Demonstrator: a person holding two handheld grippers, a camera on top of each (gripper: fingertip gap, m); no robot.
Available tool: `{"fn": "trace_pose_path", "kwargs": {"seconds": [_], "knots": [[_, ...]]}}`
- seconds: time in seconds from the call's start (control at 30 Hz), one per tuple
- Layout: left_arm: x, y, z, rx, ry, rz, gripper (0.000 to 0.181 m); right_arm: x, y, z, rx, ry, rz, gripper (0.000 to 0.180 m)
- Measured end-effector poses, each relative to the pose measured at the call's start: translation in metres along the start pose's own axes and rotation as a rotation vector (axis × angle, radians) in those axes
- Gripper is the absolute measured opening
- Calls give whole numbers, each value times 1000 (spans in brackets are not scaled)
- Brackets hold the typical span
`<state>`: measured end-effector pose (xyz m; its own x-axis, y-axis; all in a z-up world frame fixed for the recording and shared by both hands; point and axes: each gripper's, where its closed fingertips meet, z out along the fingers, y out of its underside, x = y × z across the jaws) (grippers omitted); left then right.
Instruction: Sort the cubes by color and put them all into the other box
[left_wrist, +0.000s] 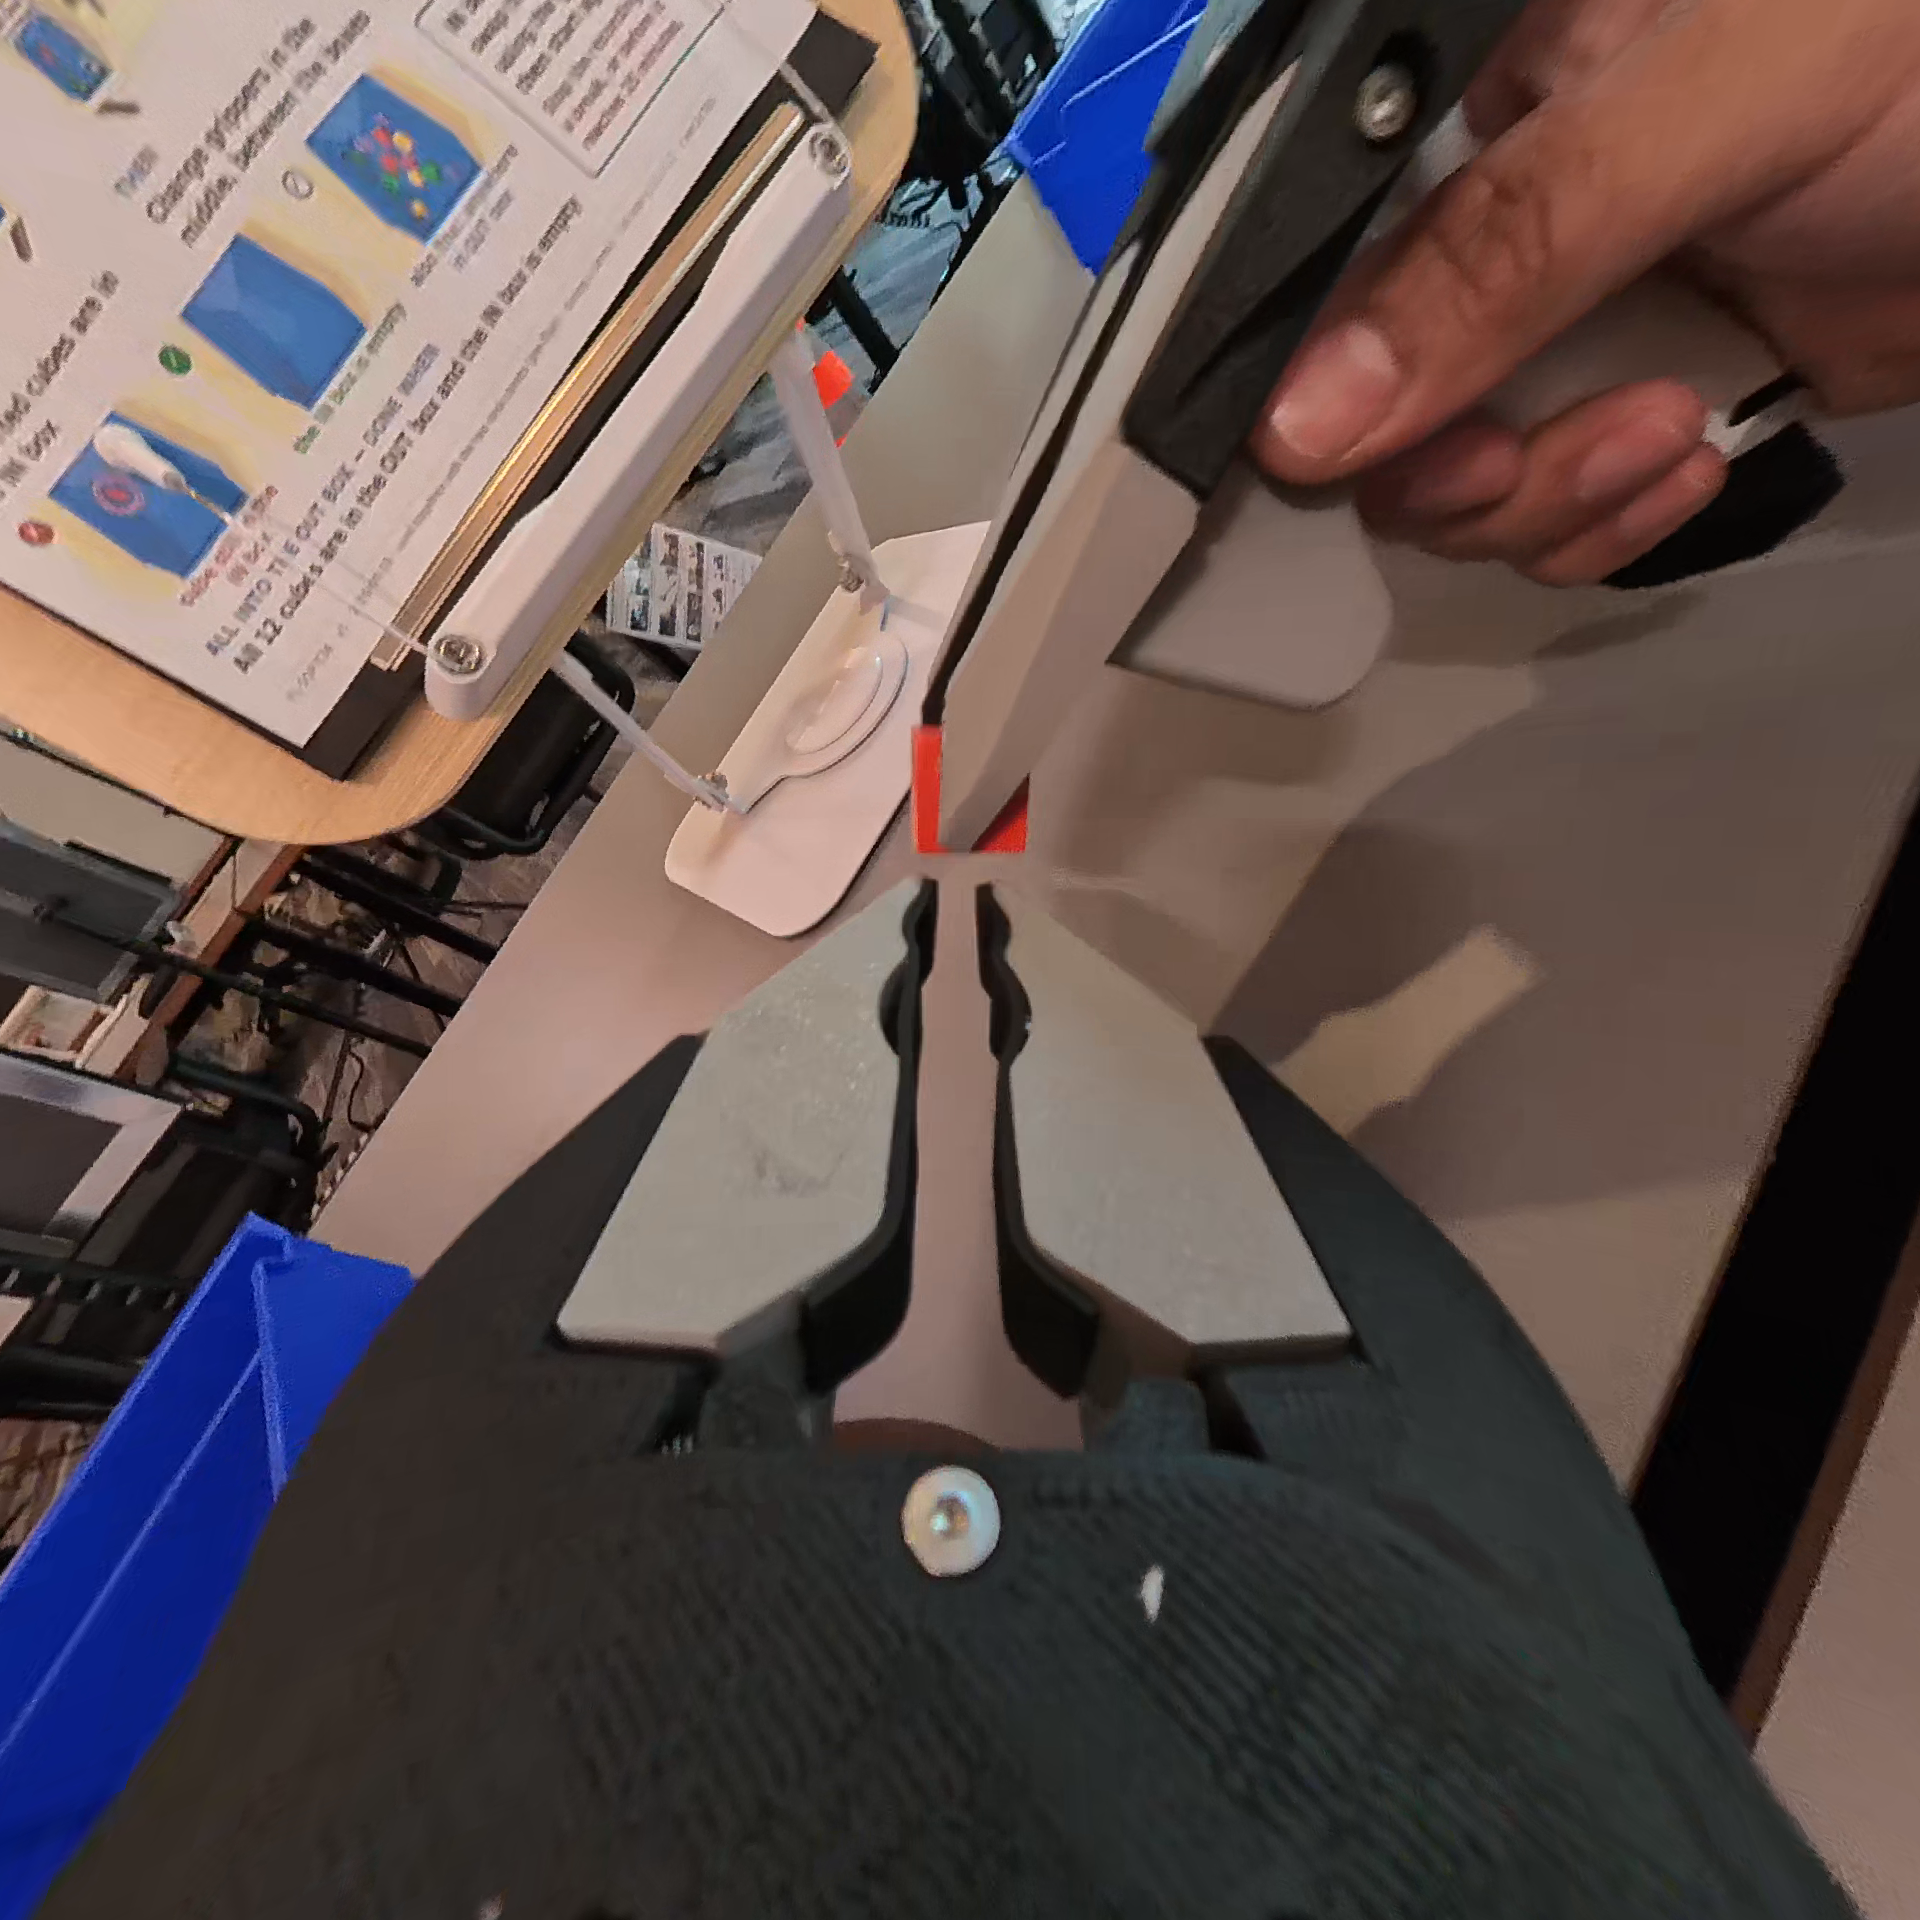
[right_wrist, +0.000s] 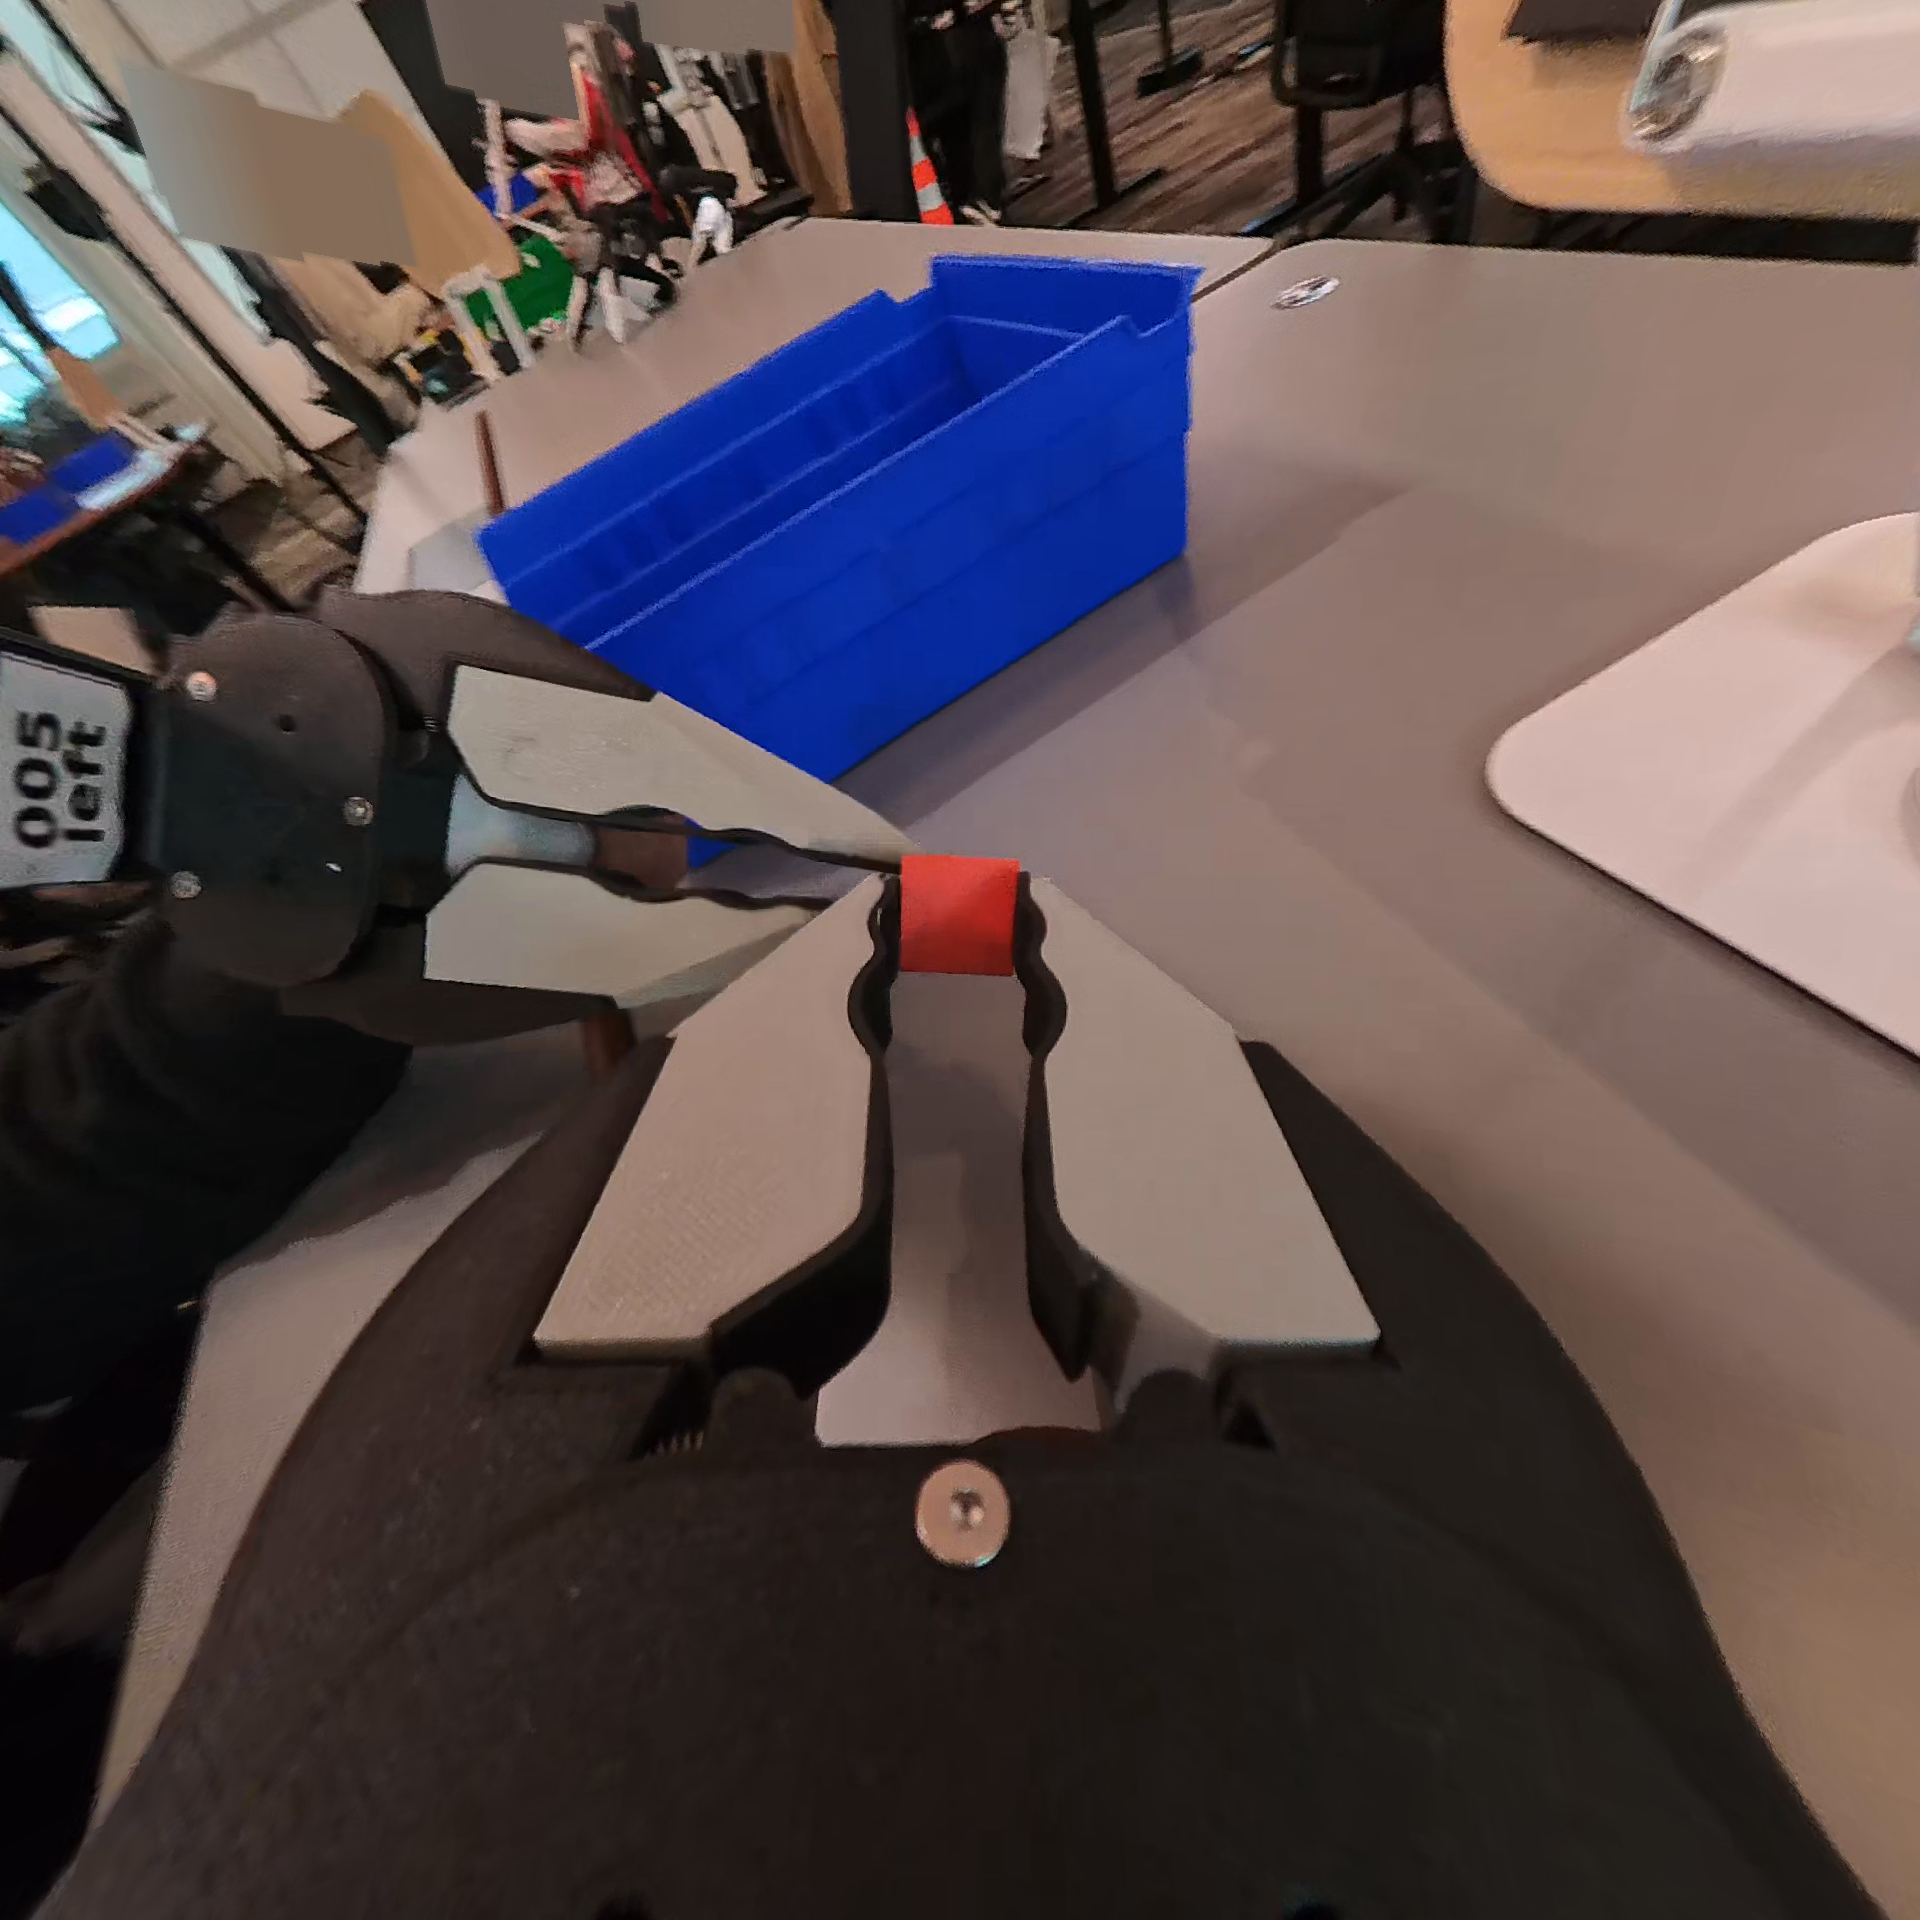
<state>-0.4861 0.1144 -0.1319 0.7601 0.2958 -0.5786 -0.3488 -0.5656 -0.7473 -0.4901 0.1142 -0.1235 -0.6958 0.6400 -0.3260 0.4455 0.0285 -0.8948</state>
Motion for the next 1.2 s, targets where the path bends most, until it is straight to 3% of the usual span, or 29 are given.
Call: {"fn": "trace_pose_path", "kwargs": {"seconds": [0.13,0.53,0.77,0.9,1.07,1.2], "knots": [[-6,16,6,-68,-25,-67,15,16,-4,-7,16,116,-33,18],[-15,53,16,-240,-94,-149,0,35,-5,-12,-15,360,-217,18],[-17,66,19,-272,-102,-205,0,37,-14,-20,16,423,-263,18],[-17,66,19,-269,-102,-219,0,12,-34,-35,85,410,-299,18],[-15,65,20,-271,-99,-227,0,-60,-66,-110,241,348,-343,18],[-13,60,20,-257,-92,-221,0,-38,-77,-223,208,614,-376,18]]}}
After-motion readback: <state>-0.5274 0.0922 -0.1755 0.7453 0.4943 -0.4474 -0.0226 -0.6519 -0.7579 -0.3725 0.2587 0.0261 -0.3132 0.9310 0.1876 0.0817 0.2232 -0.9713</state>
